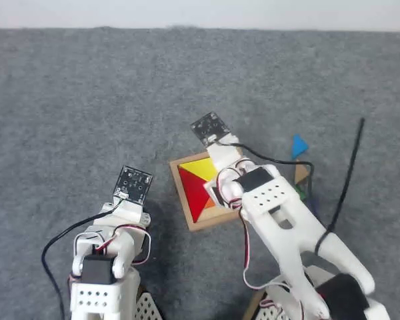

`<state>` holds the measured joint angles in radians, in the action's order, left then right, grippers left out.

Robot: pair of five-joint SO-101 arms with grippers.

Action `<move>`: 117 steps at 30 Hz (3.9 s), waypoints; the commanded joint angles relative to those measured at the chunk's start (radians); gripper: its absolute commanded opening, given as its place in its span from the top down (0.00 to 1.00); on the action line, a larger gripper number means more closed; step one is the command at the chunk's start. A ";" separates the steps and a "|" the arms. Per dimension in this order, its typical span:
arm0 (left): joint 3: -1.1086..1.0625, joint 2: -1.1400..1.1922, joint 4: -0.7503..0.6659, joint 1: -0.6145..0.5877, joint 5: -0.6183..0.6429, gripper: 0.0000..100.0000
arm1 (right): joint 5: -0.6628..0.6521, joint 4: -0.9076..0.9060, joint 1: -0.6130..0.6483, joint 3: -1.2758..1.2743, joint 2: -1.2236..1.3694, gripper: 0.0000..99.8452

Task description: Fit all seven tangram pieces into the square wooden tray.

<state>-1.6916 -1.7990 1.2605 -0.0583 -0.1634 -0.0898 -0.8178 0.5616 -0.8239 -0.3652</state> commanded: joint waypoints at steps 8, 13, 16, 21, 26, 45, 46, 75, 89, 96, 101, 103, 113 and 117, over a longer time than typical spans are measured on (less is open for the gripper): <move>0.010 -0.017 0.003 -0.006 -0.008 0.98 | -0.012 0.036 -0.035 0.110 0.196 0.96; 0.010 -0.017 0.003 -0.006 -0.008 0.98 | -0.012 0.025 -0.031 0.127 0.283 0.96; 0.010 -0.017 0.003 -0.006 -0.008 0.98 | -0.012 0.012 -0.030 0.097 0.272 0.96; 0.010 -0.017 0.003 -0.006 -0.008 0.98 | -0.008 0.005 0.021 0.002 0.179 0.96; 0.010 -0.017 0.003 -0.006 -0.008 0.98 | -0.009 0.005 0.090 -0.071 0.091 0.96; 0.010 -0.017 0.003 -0.006 -0.008 0.98 | -0.011 0.056 -0.079 -0.044 -0.130 0.96; 0.010 -0.017 0.003 -0.006 -0.008 0.98 | -0.011 0.070 -0.084 -0.044 -0.120 0.96; 0.010 -0.017 0.003 -0.006 -0.008 0.98 | -0.044 -0.004 -0.079 0.112 0.236 0.96; 0.010 -0.017 0.003 -0.006 -0.008 0.98 | -0.048 0.047 0.010 0.114 0.246 0.96; 0.010 -0.017 0.003 -0.006 -0.008 0.98 | -0.048 0.019 0.044 0.112 0.237 0.96; 0.010 -0.017 0.003 -0.006 -0.008 0.98 | -0.048 -0.015 0.041 0.112 0.237 0.96; 0.010 -0.017 0.003 -0.006 -0.008 0.98 | -0.048 -0.031 0.038 0.112 0.237 0.96; 0.010 -0.017 0.003 -0.006 -0.008 0.98 | -0.048 -0.053 0.025 0.075 0.237 0.96; 0.010 -0.017 0.003 -0.006 -0.008 0.98 | -0.048 -0.056 -0.016 0.052 0.237 0.96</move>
<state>-1.6916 -1.7990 1.2605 -0.0583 -0.1634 -0.1174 -0.8485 0.5831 -0.7534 -0.1166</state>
